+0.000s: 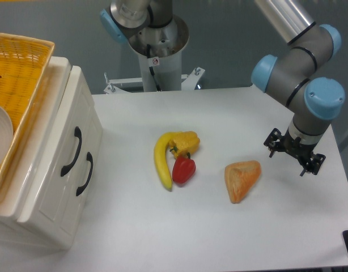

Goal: Slide the top white drawer open
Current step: 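Move the gripper over the fruit toward the white cabinet's top drawer handle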

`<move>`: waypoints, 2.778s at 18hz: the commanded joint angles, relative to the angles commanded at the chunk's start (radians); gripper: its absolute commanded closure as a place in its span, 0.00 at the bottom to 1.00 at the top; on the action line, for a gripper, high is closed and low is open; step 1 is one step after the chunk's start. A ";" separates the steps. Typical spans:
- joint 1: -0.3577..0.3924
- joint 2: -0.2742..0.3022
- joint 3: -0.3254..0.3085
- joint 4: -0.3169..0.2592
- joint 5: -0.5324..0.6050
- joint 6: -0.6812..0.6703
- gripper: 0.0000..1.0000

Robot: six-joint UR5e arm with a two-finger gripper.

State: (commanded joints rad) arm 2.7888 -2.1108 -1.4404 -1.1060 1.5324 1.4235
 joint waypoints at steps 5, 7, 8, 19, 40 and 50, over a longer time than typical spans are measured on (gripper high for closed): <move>-0.014 0.015 -0.008 0.000 -0.023 -0.018 0.00; -0.011 0.020 -0.011 -0.002 -0.066 -0.050 0.00; -0.002 0.028 -0.014 0.000 -0.104 -0.066 0.00; -0.116 0.139 -0.075 0.011 0.020 -0.398 0.00; -0.406 0.252 -0.072 -0.229 -0.146 -0.882 0.00; -0.463 0.258 -0.041 -0.291 -0.285 -0.977 0.00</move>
State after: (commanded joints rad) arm 2.3256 -1.8530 -1.4818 -1.3973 1.2472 0.4464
